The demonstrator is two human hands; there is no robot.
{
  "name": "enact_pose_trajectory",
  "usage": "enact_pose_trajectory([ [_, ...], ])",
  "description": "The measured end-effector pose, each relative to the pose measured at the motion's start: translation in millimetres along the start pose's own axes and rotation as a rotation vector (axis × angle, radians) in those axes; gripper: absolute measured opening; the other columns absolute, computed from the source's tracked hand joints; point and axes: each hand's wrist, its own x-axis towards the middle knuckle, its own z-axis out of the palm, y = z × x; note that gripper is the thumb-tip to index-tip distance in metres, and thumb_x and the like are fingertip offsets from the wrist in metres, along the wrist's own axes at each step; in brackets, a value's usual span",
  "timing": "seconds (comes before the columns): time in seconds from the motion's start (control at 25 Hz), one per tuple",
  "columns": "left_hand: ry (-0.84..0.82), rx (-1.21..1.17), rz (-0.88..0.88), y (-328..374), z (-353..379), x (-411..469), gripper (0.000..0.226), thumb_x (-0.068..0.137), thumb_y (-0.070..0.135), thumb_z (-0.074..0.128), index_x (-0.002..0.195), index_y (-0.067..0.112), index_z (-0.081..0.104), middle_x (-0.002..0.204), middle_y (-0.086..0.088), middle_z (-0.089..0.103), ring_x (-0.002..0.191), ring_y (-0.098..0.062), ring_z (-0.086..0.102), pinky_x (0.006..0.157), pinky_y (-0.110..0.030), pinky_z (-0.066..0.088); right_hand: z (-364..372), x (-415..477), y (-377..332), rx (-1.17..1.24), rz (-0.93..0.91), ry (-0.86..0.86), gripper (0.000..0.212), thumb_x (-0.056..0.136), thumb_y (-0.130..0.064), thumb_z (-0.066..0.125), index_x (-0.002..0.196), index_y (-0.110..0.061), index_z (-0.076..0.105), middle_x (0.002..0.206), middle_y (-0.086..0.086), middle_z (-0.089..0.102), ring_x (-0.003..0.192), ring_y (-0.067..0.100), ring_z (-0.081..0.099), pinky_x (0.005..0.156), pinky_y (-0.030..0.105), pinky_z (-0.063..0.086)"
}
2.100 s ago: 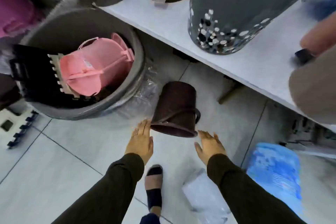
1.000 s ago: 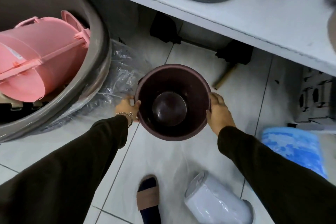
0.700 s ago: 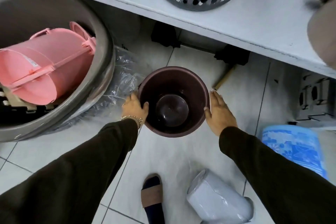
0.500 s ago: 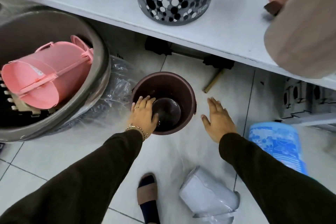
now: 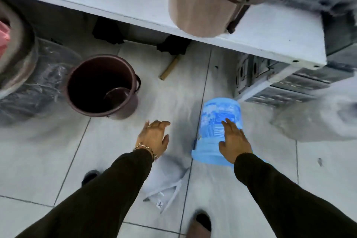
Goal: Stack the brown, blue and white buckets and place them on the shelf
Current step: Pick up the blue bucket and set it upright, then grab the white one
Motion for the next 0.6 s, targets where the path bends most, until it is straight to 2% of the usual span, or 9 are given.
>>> enact_pose_trajectory([
  [0.16, -0.168, -0.083, 0.042, 62, 82, 11, 0.052, 0.093, 0.027, 0.047, 0.144, 0.024, 0.037, 0.146, -0.002, 0.047, 0.135, -0.021, 0.045, 0.123, -0.034, 0.018, 39, -16, 98, 0.061, 0.183, -0.071, 0.077, 0.083, -0.010, 0.057, 0.153, -0.013, 0.024, 0.163, 0.005, 0.020, 0.146, 0.025, 0.030, 0.120, 0.042, 0.025],
  [0.24, -0.236, -0.125, 0.036, 82, 115, 20, 0.054, 0.091, 0.030, 0.053, 0.142, 0.024, 0.039, 0.145, -0.002, 0.047, 0.130, -0.024, 0.048, 0.116, -0.036, 0.033, 63, -18, 129, 0.165, 0.237, -0.086, 0.065, 0.084, -0.011, 0.059, 0.145, -0.012, 0.037, 0.155, 0.007, 0.035, 0.134, 0.029, 0.047, 0.111, 0.040, 0.038],
  [0.32, -0.248, -0.171, 0.020, 97, 138, 29, 0.052, 0.089, 0.030, 0.056, 0.139, 0.026, 0.041, 0.142, -0.003, 0.048, 0.126, -0.026, 0.049, 0.107, -0.040, 0.043, 82, -14, 146, 0.257, 0.252, -0.047, 0.043, 0.090, -0.017, 0.059, 0.132, -0.012, 0.048, 0.142, 0.008, 0.049, 0.123, 0.030, 0.055, 0.099, 0.036, 0.045],
  [0.4, -0.208, -0.186, 0.017, 107, 151, 33, 0.046, 0.089, 0.024, 0.057, 0.132, 0.027, 0.043, 0.139, -0.004, 0.049, 0.124, -0.027, 0.049, 0.101, -0.041, 0.048, 92, -12, 150, 0.256, 0.223, -0.002, 0.034, 0.095, -0.026, 0.053, 0.127, -0.014, 0.050, 0.135, 0.008, 0.055, 0.116, 0.031, 0.058, 0.095, 0.038, 0.046],
  [0.48, -0.110, -0.177, 0.039, 115, 150, 32, 0.034, 0.089, 0.021, 0.053, 0.122, 0.026, 0.044, 0.135, -0.003, 0.052, 0.117, -0.027, 0.052, 0.093, -0.039, 0.050, 89, -15, 147, 0.115, 0.154, 0.103, 0.031, 0.098, -0.032, 0.048, 0.126, -0.017, 0.049, 0.129, 0.006, 0.057, 0.103, 0.033, 0.062, 0.093, 0.041, 0.047],
  [0.6, 0.033, -0.215, 0.053, 125, 122, 35, 0.027, 0.093, 0.023, 0.047, 0.120, 0.024, 0.045, 0.116, -0.005, 0.063, 0.097, -0.033, 0.063, 0.080, -0.038, 0.051, 54, -9, 142, 0.106, 0.071, 0.356, 0.028, 0.098, -0.037, 0.048, 0.120, -0.020, 0.051, 0.116, 0.001, 0.064, 0.078, 0.034, 0.064, 0.073, 0.038, 0.049],
])
